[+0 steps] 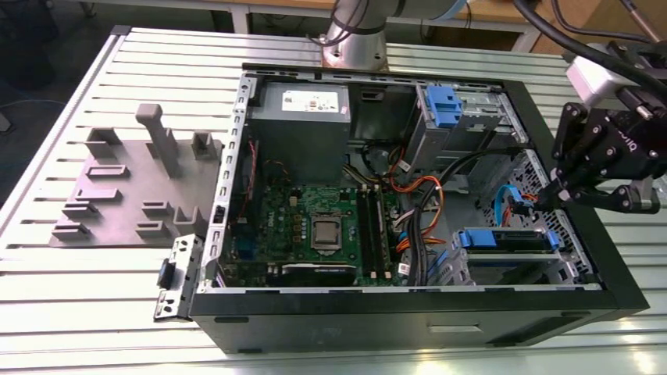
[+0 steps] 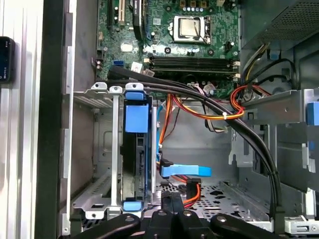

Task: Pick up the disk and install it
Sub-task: 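Insert the first disk wire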

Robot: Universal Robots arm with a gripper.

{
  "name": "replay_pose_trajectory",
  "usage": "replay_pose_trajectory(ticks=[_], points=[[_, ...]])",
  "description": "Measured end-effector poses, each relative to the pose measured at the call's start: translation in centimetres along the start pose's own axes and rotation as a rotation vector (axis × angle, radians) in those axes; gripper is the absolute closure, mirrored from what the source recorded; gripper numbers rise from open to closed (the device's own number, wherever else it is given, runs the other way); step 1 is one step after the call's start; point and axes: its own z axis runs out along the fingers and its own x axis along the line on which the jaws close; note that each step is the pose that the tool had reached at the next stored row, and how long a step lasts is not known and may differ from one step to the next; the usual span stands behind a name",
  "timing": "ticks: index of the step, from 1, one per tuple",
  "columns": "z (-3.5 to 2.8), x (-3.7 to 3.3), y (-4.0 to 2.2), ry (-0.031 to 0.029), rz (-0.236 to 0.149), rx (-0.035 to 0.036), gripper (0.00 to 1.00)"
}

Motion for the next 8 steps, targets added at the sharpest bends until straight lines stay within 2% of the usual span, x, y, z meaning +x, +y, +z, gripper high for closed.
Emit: replay_pose_trajectory(ticks=[3, 6, 8], points=[[0.00, 0.00, -0.08, 0.0002, 0.000, -0.0035, 0.89], [0.09, -0.01, -0.43, 0.0003, 0.001, -0.0191, 0.89], [0.13, -0.01, -0.54, 0.0002, 0.001, -0.0245, 0.89]])
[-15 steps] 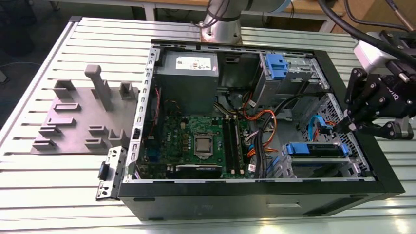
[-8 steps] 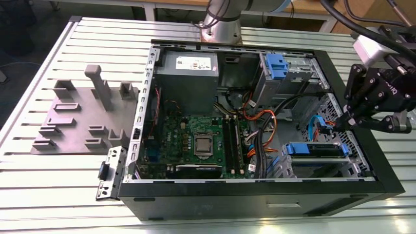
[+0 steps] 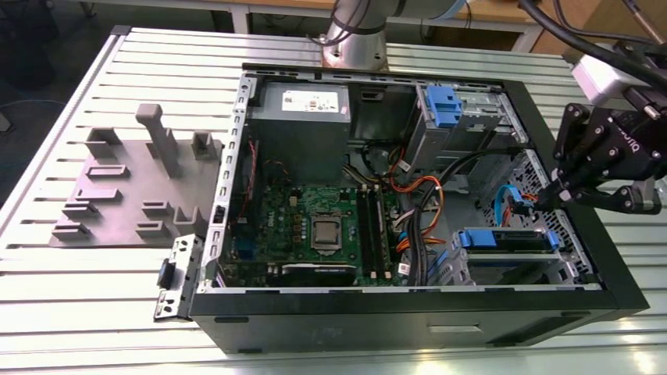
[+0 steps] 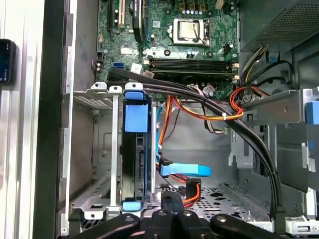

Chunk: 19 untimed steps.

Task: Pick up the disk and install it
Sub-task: 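Insert the first disk wire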

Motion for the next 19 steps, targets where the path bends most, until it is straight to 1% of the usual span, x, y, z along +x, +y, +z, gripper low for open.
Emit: replay_pose_trajectory(ticks=[1, 2, 3, 4, 6, 7, 8, 9, 13, 16, 19], points=[[0.02, 0.00, -0.02, 0.0003, 0.000, -0.0015, 0.89], [0.05, -0.02, -0.05, 0.0004, 0.000, -0.0030, 0.83], [0.09, -0.05, -0.08, 0.0004, 0.000, -0.0049, 0.83], [0.12, -0.10, -0.12, 0.0003, 0.000, -0.0077, 0.76], [0.18, -0.25, -0.20, 0.0005, 0.001, -0.0135, 0.75], [0.21, -0.33, -0.25, 0.0004, 0.001, -0.0161, 0.69], [0.23, -0.43, -0.31, 0.0004, 0.001, -0.0188, 0.69], [0.26, -0.52, -0.37, 0.0005, 0.001, -0.0215, 0.63], [0.41, -0.70, -0.74, 0.0008, 0.002, -0.0328, 0.63], [0.57, -0.71, -1.02, 0.0026, 0.002, -0.0351, 0.63], [0.92, -0.69, -1.10, 0.0032, 0.002, -0.0356, 0.63]])
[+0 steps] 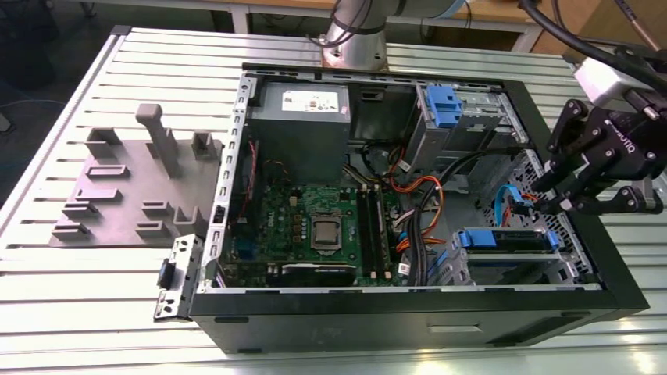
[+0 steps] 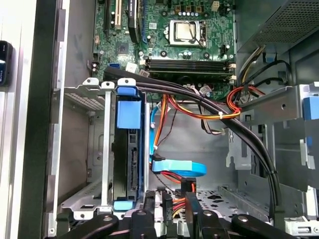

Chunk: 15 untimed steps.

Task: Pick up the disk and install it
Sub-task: 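Insert the first disk wire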

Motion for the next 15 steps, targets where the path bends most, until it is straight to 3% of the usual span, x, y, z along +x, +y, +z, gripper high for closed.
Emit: replay_pose_trajectory(ticks=[5, 7, 9, 11, 14, 15], points=[[0.41, 0.01, -0.05, 0.0087, 0.001, 0.0001, 0.63], [0.43, 0.02, -0.05, 0.0177, 0.002, 0.0004, 0.64], [0.43, 0.01, -0.05, 0.0281, 0.003, 0.0005, 0.76], [0.42, 0.01, -0.05, 0.0384, 0.004, 0.0008, 0.82], [0.31, -0.05, -0.03, 0.0577, 0.006, 0.0011, 0.84], [0.26, -0.07, -0.02, 0.0604, 0.007, 0.0013, 0.84]])
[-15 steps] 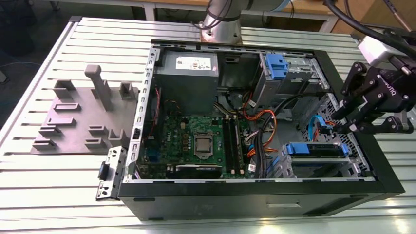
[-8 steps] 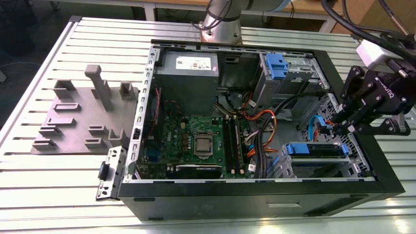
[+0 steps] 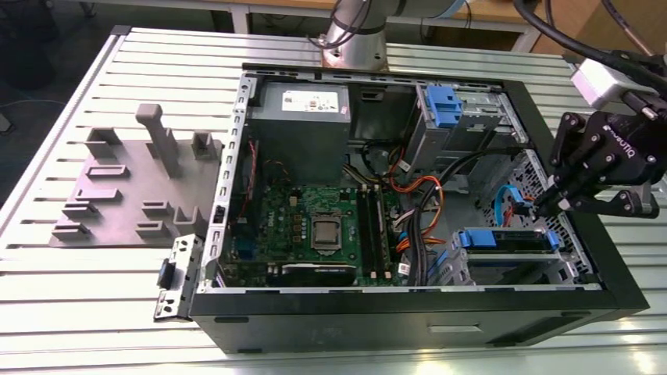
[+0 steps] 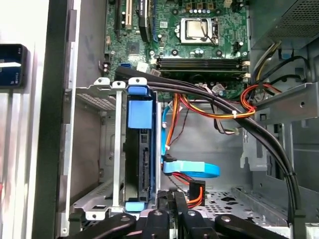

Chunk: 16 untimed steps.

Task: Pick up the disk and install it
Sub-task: 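Insert the first disk wire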

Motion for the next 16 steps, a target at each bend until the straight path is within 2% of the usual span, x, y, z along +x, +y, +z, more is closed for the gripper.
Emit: replay_pose_trajectory(ticks=[4, 6, 9, 13, 16], points=[[-0.01, 0.00, 0.61, 0.0003, 0.000, 0.0014, 0.84], [0.05, 0.01, 1.09, 0.0001, 0.000, 0.0056, 0.84], [0.08, 0.10, 1.27, -0.0002, 0.000, 0.0115, 0.84], [0.12, 0.19, 1.64, -0.0026, 0.000, 0.0338, 0.84], [0.16, 0.31, 1.93, -0.0038, -0.001, 0.0451, 0.84]])
